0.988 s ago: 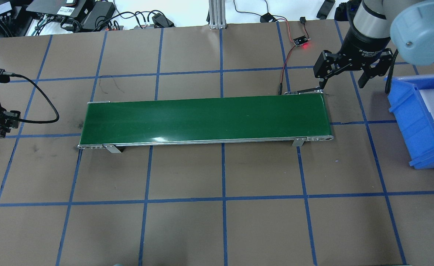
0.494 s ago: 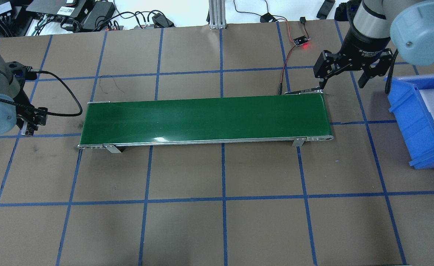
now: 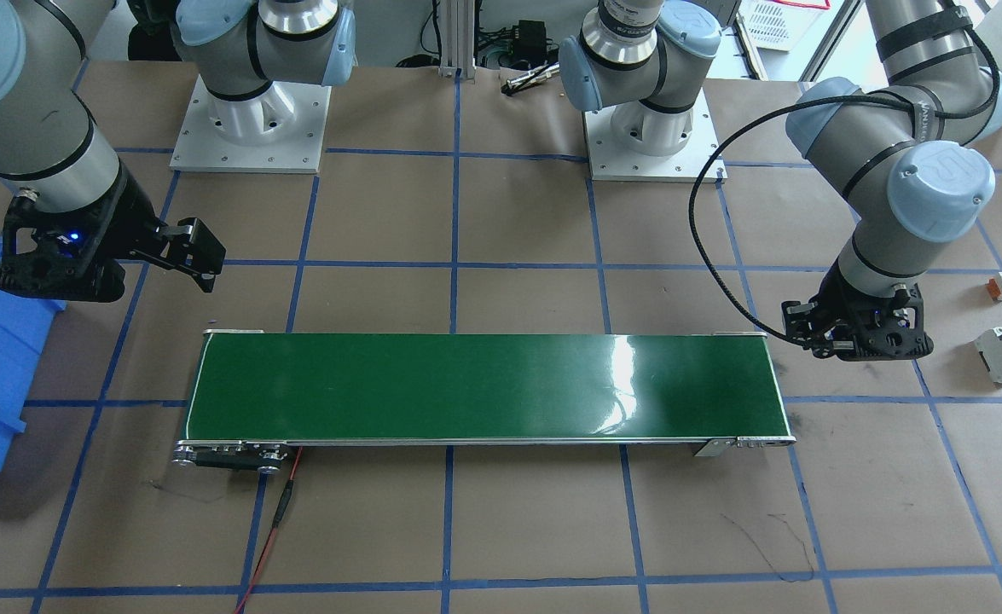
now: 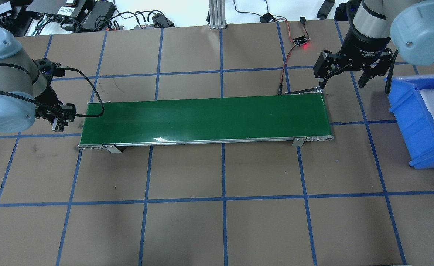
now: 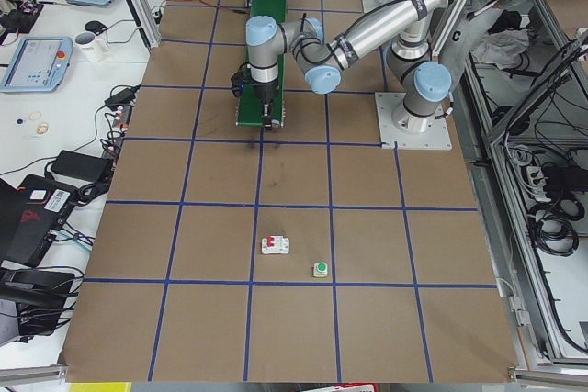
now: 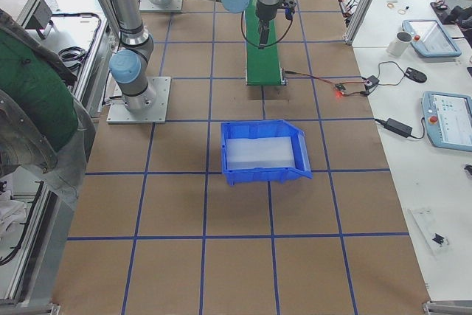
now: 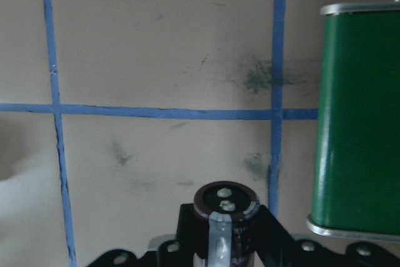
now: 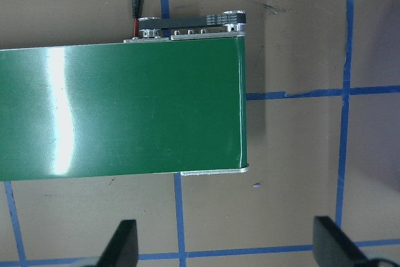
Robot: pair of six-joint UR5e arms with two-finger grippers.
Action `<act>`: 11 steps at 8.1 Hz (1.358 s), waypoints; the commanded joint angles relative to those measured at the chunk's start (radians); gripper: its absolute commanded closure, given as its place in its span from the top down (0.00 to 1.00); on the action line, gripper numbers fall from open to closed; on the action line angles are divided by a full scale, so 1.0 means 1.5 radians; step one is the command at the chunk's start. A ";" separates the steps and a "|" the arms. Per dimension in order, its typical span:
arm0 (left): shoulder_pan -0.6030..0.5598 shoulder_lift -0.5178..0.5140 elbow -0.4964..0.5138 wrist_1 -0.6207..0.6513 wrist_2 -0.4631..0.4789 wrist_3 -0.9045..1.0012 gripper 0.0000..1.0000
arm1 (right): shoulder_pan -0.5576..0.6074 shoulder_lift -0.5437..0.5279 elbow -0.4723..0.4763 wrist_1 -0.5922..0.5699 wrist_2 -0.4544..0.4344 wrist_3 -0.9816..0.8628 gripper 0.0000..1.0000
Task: Move capacitor from left to right
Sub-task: 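Carry the capacitor with the left gripper over the conveyor's near end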
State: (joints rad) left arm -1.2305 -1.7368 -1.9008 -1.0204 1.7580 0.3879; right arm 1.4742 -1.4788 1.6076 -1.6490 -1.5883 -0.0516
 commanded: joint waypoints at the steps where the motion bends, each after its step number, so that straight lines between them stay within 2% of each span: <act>1: -0.035 -0.007 0.000 -0.002 -0.051 0.001 0.08 | 0.000 0.000 0.000 0.000 0.000 0.000 1.00; 2: -0.056 -0.015 0.000 -0.002 -0.085 0.000 0.08 | 0.000 0.000 0.000 0.000 0.000 0.000 1.00; 3: -0.062 -0.029 0.000 0.002 -0.089 -0.009 0.12 | 0.000 0.000 0.000 0.000 -0.001 -0.001 1.00; 8: -0.063 -0.067 0.000 0.032 -0.097 -0.026 0.15 | 0.000 0.000 0.000 0.000 -0.001 -0.001 1.00; 10: -0.063 -0.082 0.000 0.064 -0.098 -0.026 0.22 | 0.000 0.000 0.000 0.000 -0.001 -0.001 1.00; 11: -0.063 -0.084 0.001 0.075 -0.099 -0.026 0.30 | 0.000 0.000 0.000 0.000 -0.001 -0.001 1.00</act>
State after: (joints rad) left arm -1.3253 -1.8501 -1.8999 -0.9435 1.6111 0.3484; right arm 1.4742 -1.4788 1.6076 -1.6490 -1.5887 -0.0537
